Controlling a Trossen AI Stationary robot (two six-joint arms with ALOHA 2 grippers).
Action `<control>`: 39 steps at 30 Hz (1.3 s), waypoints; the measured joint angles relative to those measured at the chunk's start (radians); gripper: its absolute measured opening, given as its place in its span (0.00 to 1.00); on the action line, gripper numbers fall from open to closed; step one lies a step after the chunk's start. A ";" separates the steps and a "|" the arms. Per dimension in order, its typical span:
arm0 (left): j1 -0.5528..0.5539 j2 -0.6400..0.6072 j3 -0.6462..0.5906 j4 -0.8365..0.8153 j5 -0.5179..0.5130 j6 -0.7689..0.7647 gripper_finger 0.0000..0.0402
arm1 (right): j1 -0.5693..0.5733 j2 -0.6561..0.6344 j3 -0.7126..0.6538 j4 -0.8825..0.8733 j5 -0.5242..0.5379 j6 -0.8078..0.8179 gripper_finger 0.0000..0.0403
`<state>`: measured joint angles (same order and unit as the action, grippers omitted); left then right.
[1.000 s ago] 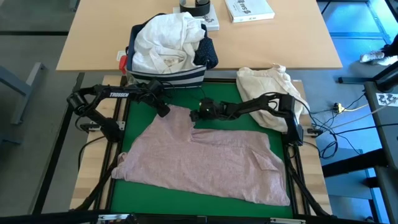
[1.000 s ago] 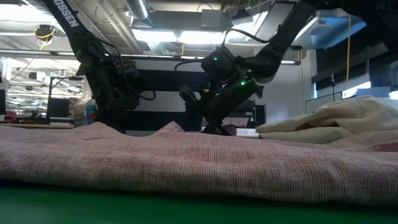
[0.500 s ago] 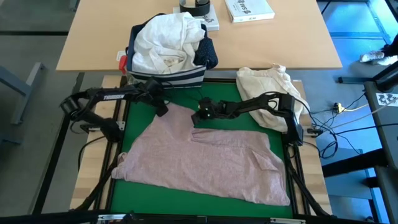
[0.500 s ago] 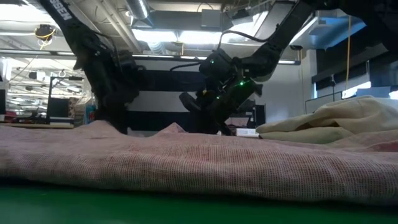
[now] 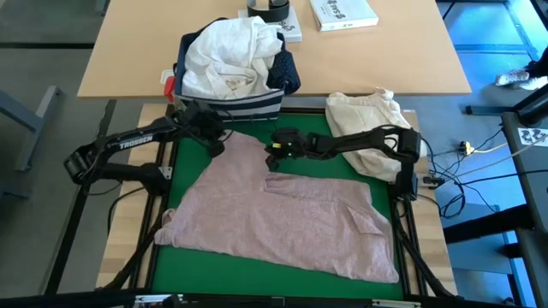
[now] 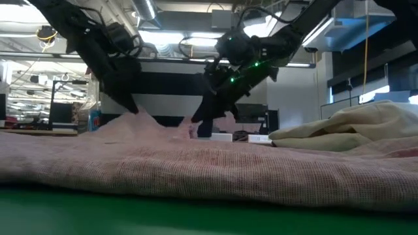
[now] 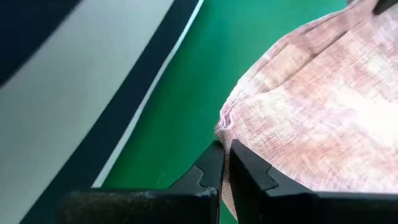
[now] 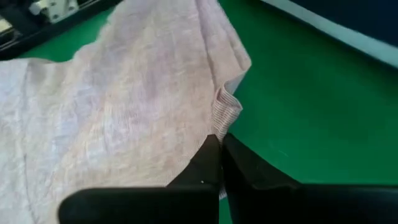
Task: Fold laundry
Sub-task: Fold the red polo
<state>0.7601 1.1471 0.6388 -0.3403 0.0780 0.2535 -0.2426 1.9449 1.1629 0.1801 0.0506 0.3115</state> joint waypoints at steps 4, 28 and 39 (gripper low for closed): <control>0.000 -0.036 0.000 -0.058 0.015 0.020 0.04 | 0.000 -0.029 0.000 -0.007 -0.020 -0.052 0.01; -0.225 -0.216 0.003 -0.511 0.096 0.384 0.04 | 0.090 -0.110 0.001 -0.050 -0.287 -0.294 0.00; -0.303 -0.210 -0.002 -0.530 0.139 0.386 0.04 | 0.196 -0.052 0.003 -0.085 -0.269 -0.293 0.00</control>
<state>0.4573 0.9373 0.6366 -0.8702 0.2172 0.6392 -0.0466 1.8933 1.1662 0.0952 -0.2183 0.0182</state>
